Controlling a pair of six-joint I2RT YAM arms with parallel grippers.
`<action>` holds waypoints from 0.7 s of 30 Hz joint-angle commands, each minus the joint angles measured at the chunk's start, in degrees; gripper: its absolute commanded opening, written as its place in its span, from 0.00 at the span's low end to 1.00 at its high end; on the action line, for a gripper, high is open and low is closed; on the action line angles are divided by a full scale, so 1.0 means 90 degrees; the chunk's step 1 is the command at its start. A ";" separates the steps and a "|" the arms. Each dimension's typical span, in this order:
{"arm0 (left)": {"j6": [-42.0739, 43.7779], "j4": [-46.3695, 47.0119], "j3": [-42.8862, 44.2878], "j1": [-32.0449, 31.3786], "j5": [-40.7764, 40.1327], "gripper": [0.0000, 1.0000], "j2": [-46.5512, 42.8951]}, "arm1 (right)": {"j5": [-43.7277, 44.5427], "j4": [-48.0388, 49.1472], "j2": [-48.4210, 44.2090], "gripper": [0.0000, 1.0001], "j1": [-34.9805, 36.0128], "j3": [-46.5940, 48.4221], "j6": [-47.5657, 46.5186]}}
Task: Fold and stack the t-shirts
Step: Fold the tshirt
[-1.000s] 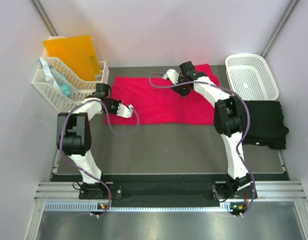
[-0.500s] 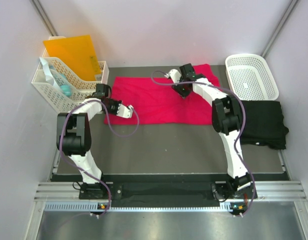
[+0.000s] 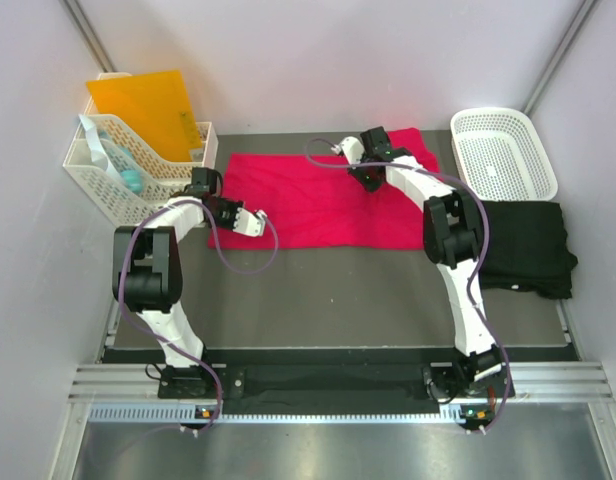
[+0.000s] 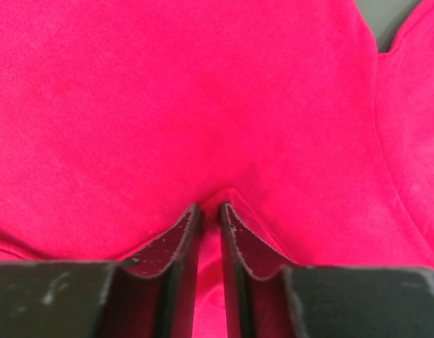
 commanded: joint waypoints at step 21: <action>-0.0029 0.0047 0.0073 -0.0017 0.0184 0.00 -0.0099 | -0.0044 0.0513 -0.0579 0.00 0.0108 -0.0068 -0.0304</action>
